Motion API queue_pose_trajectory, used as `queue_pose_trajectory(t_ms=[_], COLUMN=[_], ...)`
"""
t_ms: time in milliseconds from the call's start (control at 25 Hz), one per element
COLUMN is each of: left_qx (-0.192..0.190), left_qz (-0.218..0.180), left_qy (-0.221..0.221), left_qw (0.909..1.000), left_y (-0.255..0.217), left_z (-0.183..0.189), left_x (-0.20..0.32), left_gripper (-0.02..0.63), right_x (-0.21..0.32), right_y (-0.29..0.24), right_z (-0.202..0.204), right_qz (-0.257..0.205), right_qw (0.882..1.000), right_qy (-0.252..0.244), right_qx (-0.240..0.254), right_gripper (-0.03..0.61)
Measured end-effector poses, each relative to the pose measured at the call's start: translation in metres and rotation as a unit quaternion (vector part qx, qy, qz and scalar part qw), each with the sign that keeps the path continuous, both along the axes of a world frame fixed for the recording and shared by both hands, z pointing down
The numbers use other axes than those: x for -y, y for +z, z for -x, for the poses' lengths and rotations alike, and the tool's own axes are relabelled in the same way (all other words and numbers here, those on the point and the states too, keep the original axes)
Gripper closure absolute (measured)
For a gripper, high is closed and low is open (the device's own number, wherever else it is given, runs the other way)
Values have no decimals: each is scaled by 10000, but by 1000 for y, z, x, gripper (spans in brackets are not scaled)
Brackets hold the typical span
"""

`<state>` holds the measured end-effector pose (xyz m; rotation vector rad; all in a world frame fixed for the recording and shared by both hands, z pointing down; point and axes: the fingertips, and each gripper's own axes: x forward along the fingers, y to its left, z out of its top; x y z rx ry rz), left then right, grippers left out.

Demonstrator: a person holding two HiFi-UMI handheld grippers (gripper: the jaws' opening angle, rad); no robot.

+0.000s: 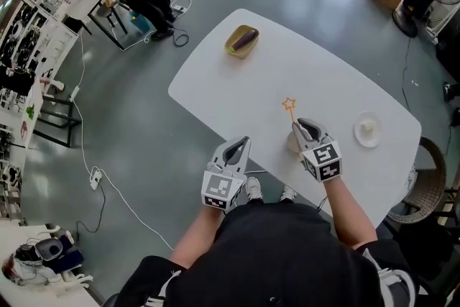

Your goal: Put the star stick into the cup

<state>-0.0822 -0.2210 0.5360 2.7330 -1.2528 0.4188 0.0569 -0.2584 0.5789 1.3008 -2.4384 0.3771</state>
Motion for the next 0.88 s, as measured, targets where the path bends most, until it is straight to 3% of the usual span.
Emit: queue_pose_trajectory(t_ms=[400,640,880], left_qx=[4,-344,-429], left_qz=[-308,-348,-482], left_qy=[304,161,208], left_qw=[9991,9987,9977], left_y=[-17,-33,-51], left_z=[-21,-24,-25], left_x=[7,19,22], left_gripper=[603,603,603], right_x=[-16,-28,-41], right_y=[-92,-137,-158], right_z=[-1,-8,-14], right_qz=[-1047,-1679,-1889], right_qw=[9938,9845,9805], right_qy=[104,124,291], right_qx=[366,486,460], right_gripper=[564,572,575])
